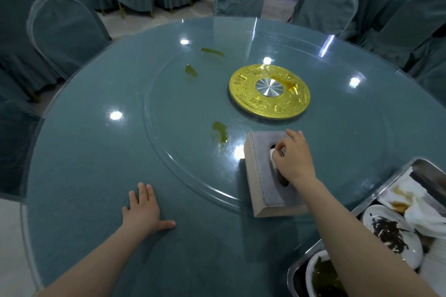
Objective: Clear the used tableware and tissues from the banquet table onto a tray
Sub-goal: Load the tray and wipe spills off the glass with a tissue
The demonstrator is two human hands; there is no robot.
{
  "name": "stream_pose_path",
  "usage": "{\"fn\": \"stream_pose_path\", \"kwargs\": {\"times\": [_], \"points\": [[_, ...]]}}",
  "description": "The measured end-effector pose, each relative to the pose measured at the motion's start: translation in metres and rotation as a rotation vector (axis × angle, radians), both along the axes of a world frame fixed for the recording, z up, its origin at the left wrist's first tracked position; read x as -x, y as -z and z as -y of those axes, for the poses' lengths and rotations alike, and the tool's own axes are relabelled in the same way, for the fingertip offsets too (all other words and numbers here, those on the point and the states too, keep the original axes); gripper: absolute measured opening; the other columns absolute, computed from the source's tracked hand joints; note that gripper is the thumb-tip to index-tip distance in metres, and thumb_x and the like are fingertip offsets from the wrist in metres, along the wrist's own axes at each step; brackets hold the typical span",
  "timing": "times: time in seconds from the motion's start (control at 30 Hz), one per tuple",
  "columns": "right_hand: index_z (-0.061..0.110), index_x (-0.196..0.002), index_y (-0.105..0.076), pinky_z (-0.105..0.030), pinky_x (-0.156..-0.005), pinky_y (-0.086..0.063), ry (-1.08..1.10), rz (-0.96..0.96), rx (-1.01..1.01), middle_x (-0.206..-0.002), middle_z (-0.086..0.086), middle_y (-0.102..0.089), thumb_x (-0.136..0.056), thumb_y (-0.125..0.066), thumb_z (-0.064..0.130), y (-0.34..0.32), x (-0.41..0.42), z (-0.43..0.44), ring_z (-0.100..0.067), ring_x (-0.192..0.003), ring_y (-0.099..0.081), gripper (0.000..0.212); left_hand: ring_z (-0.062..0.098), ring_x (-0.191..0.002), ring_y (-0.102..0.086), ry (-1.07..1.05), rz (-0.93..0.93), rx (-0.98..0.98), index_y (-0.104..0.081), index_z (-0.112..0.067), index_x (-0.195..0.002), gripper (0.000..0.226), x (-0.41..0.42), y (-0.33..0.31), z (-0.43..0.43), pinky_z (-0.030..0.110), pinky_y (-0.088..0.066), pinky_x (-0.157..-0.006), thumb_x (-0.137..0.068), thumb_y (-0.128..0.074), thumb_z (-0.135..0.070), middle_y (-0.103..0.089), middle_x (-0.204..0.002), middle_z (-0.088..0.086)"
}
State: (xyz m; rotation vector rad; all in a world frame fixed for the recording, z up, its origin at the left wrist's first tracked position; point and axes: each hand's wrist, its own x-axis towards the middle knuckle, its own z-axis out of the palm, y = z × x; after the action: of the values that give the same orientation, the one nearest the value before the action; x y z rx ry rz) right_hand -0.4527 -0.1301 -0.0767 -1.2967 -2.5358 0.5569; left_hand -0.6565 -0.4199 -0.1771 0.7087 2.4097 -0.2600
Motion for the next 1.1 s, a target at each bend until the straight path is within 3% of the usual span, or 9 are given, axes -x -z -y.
{"fn": "stream_pose_path", "kwargs": {"times": [0.1, 0.2, 0.33, 0.43, 0.6, 0.7, 0.87, 1.0, 1.1], "points": [[0.017, -0.091, -0.052, -0.028, -0.086, -0.039, 0.173, -0.388, 0.126, -0.123, 0.0, -0.058, -0.093, -0.05, 0.012, -0.011, -0.013, 0.014, -0.014, -0.113, -0.051, 0.006, 0.038, -0.146, 0.009, 0.0, 0.001, -0.002, 0.02, -0.004, -0.147, 0.14, 0.0, -0.001, 0.0, 0.053, -0.021, -0.114, -0.064, -0.066, -0.075, 0.024, -0.157, 0.013], [0.019, -0.095, -0.046, -0.009, -0.063, -0.039, 0.293, -0.655, 0.088, -0.09, 0.013, -0.058, -0.096, -0.045, 0.011, -0.019, -0.025, 0.027, 0.008, -0.079, -0.054, 0.007, 0.038, -0.146, 0.008, 0.007, -0.003, -0.008, 0.02, -0.004, -0.147, 0.139, -0.001, -0.002, 0.0, 0.053, -0.022, -0.114, -0.064, -0.065, -0.076, 0.023, -0.157, 0.013], [0.017, -0.097, -0.044, -0.01, -0.06, -0.039, 0.451, -0.837, 0.158, -0.084, 0.005, -0.051, -0.096, -0.041, 0.007, -0.027, -0.037, 0.024, -0.002, -0.071, -0.05, 0.01, 0.038, -0.146, 0.007, 0.016, -0.004, -0.015, 0.019, -0.004, -0.147, 0.138, -0.002, -0.006, 0.002, 0.053, -0.022, -0.114, -0.064, -0.064, -0.076, 0.022, -0.157, 0.013], [0.021, -0.094, -0.047, -0.026, -0.061, -0.041, 0.489, -0.77, 0.321, -0.085, 0.002, -0.053, -0.097, -0.04, 0.015, -0.024, -0.041, 0.02, -0.013, -0.073, -0.051, 0.009, 0.038, -0.146, 0.007, 0.021, -0.004, -0.019, 0.018, -0.004, -0.147, 0.137, -0.002, -0.008, 0.003, 0.052, -0.021, -0.115, -0.065, -0.063, -0.077, 0.022, -0.157, 0.013], [0.02, -0.095, -0.054, -0.029, -0.06, -0.04, 0.396, -0.541, 0.396, -0.085, 0.008, -0.056, -0.084, -0.061, 0.05, -0.028, -0.043, 0.022, -0.008, -0.074, -0.054, 0.032, 0.038, -0.146, 0.006, 0.02, -0.003, -0.013, 0.018, -0.004, -0.147, 0.136, -0.003, -0.011, 0.002, 0.052, -0.021, -0.115, -0.066, -0.063, -0.076, 0.022, -0.157, 0.013], [0.026, -0.086, -0.059, -0.026, -0.057, -0.037, 0.213, -0.286, 0.282, -0.084, 0.014, -0.058, -0.077, -0.072, 0.031, -0.041, -0.043, 0.031, -0.012, -0.077, -0.055, 0.017, 0.037, -0.146, 0.007, 0.019, -0.005, -0.012, 0.018, -0.004, -0.147, 0.136, -0.004, -0.012, 0.002, 0.052, -0.021, -0.115, -0.066, -0.063, -0.076, 0.022, -0.157, 0.013], [0.037, -0.069, -0.053, -0.015, -0.058, -0.038, -0.021, -0.495, 0.144, -0.077, 0.013, -0.063, -0.083, -0.067, 0.012, -0.074, -0.029, 0.079, -0.005, -0.073, -0.054, 0.032, 0.037, -0.146, 0.007, 0.018, -0.007, -0.023, 0.019, -0.004, -0.147, 0.136, -0.004, -0.012, 0.003, 0.051, -0.022, -0.115, -0.066, -0.063, -0.076, 0.021, -0.157, 0.013], [0.027, -0.087, -0.059, -0.003, -0.071, -0.033, -0.242, -0.496, 0.093, -0.085, 0.016, -0.059, -0.08, -0.061, 0.0, -0.071, -0.008, 0.119, 0.002, -0.082, -0.048, 0.028, 0.038, -0.146, 0.006, 0.033, -0.014, -0.045, 0.017, -0.003, -0.148, 0.136, -0.005, -0.013, 0.006, 0.051, -0.023, -0.114, -0.066, -0.061, -0.078, 0.02, -0.157, 0.013], [0.018, -0.102, -0.06, -0.011, -0.077, -0.036, -0.222, -0.364, 0.153, -0.098, 0.011, -0.059, -0.084, -0.061, 0.004, -0.049, 0.009, 0.125, 0.004, -0.086, -0.047, 0.023, 0.037, -0.146, 0.005, 0.039, -0.022, -0.058, 0.016, -0.004, -0.148, 0.135, -0.005, -0.015, 0.008, 0.05, -0.024, -0.114, -0.066, -0.06, -0.079, 0.018, -0.158, 0.013]]}}
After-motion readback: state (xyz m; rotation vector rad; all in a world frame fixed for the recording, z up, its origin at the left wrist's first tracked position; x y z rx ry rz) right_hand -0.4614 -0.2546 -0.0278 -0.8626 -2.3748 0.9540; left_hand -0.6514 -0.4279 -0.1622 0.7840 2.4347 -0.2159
